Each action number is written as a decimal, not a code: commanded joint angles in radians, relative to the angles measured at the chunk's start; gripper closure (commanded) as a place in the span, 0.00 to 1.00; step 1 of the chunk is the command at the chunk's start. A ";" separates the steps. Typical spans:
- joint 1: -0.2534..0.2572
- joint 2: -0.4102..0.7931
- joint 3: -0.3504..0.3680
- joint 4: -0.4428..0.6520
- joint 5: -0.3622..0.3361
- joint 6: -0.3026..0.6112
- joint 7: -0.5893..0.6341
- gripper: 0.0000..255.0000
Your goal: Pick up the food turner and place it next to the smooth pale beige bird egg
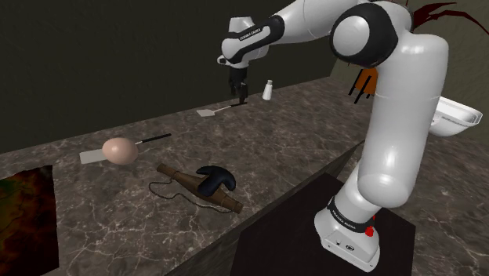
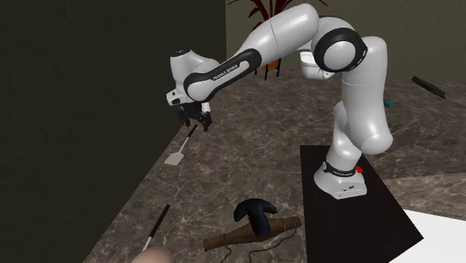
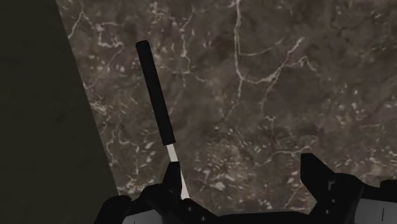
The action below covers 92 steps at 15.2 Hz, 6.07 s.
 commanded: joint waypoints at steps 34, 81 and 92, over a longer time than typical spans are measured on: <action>-0.029 0.222 0.047 0.225 0.028 0.018 -0.144 1.00; 0.262 -0.267 0.186 -0.115 -0.063 -0.150 0.299 1.00; 0.395 -0.314 0.309 -0.170 -0.058 -0.156 0.553 1.00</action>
